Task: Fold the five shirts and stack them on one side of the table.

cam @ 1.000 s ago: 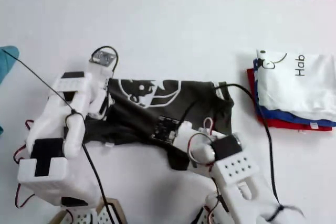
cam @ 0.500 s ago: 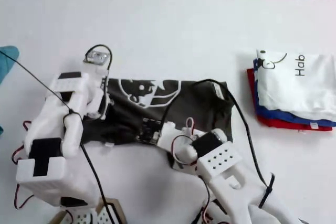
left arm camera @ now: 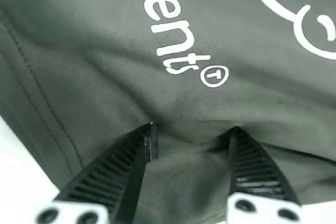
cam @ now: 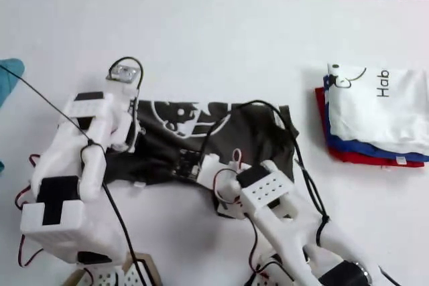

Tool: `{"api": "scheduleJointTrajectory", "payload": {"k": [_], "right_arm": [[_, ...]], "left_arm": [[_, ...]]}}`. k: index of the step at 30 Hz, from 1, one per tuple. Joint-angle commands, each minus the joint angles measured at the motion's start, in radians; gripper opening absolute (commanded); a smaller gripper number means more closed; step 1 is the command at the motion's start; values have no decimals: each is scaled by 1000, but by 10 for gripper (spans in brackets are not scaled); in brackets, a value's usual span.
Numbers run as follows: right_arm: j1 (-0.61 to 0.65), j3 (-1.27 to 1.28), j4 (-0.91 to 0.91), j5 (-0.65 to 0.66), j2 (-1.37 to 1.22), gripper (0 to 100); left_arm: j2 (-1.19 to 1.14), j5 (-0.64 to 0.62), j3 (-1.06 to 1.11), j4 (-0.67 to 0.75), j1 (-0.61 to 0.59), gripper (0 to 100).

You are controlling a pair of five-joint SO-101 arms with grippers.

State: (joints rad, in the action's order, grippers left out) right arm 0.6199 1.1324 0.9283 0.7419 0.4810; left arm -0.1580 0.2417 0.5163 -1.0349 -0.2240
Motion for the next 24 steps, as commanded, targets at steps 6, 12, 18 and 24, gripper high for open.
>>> {"api": "scheduleJointTrajectory", "payload": {"k": [6, 12, 18, 24], "right_arm": [[7, -184, 166, -8, -7, 22], [7, -258, 271, -8, -5, 22], [12, -276, 358, -8, 93, 38], [12, -258, 412, -3, 217, 84]], "left_arm": [[-2, -6, -15, 31, -18, 229], [-2, -6, -15, 37, -18, 229], [-2, -6, -15, 37, -18, 229], [-2, -6, -15, 37, -18, 229]]}}
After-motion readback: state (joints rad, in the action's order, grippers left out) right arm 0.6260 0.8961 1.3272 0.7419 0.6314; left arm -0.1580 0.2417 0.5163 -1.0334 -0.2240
